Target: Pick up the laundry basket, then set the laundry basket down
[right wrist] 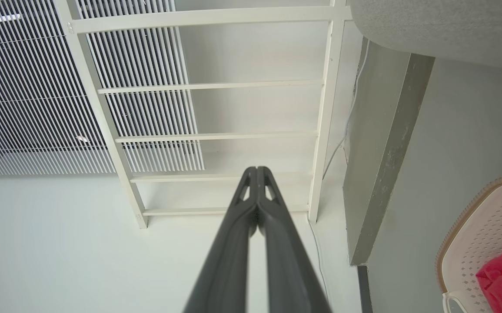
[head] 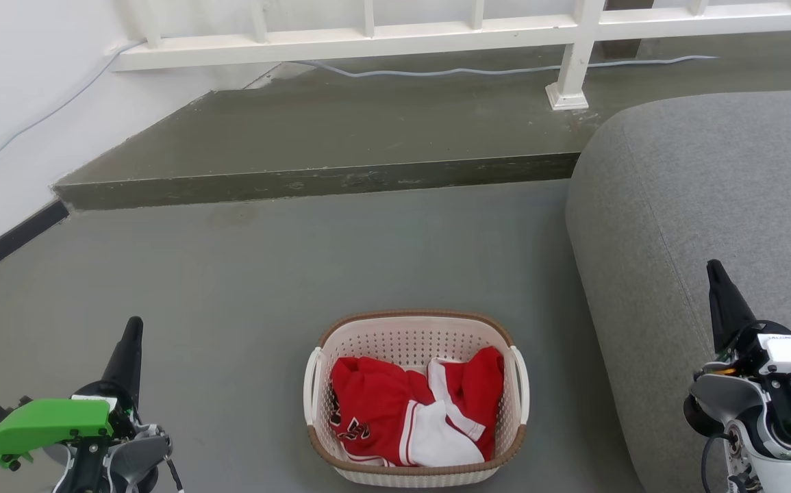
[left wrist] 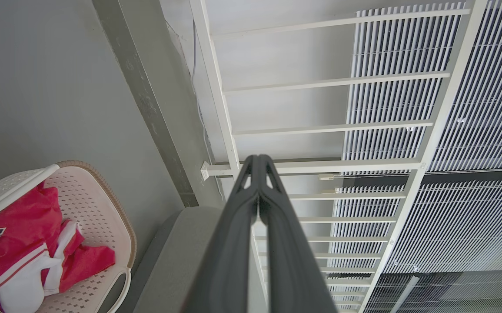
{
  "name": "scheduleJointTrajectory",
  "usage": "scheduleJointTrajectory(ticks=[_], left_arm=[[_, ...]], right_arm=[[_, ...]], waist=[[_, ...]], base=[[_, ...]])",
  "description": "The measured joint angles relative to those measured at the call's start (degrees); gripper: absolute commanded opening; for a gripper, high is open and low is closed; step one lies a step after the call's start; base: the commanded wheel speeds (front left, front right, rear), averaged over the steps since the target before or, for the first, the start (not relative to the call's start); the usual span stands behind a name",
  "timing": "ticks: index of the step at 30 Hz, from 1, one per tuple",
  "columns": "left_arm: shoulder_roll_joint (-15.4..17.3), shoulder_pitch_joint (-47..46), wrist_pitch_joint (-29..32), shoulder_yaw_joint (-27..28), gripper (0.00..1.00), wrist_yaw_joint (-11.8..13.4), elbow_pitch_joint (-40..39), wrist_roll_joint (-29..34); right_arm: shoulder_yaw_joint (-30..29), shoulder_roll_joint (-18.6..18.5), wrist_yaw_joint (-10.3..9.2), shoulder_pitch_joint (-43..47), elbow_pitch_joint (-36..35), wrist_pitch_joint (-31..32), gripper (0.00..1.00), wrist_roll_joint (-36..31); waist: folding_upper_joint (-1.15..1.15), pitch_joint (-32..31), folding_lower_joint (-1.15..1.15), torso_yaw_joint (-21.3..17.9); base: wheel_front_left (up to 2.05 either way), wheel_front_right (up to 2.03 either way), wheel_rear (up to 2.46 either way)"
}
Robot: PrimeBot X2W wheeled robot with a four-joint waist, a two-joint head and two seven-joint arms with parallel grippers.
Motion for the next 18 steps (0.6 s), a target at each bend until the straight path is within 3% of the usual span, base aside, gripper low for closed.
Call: scheduleJointTrajectory(ticks=[18], left_arm=[[0.0,0.0,0.0,0.0,0.00,0.0,-0.1,0.0]], right_arm=[[-0.1,0.0,0.00,0.0,0.0,0.0,0.00,0.0]], waist=[[0.00,0.0,0.00,0.0]], base=[[0.00,0.00,0.00]])
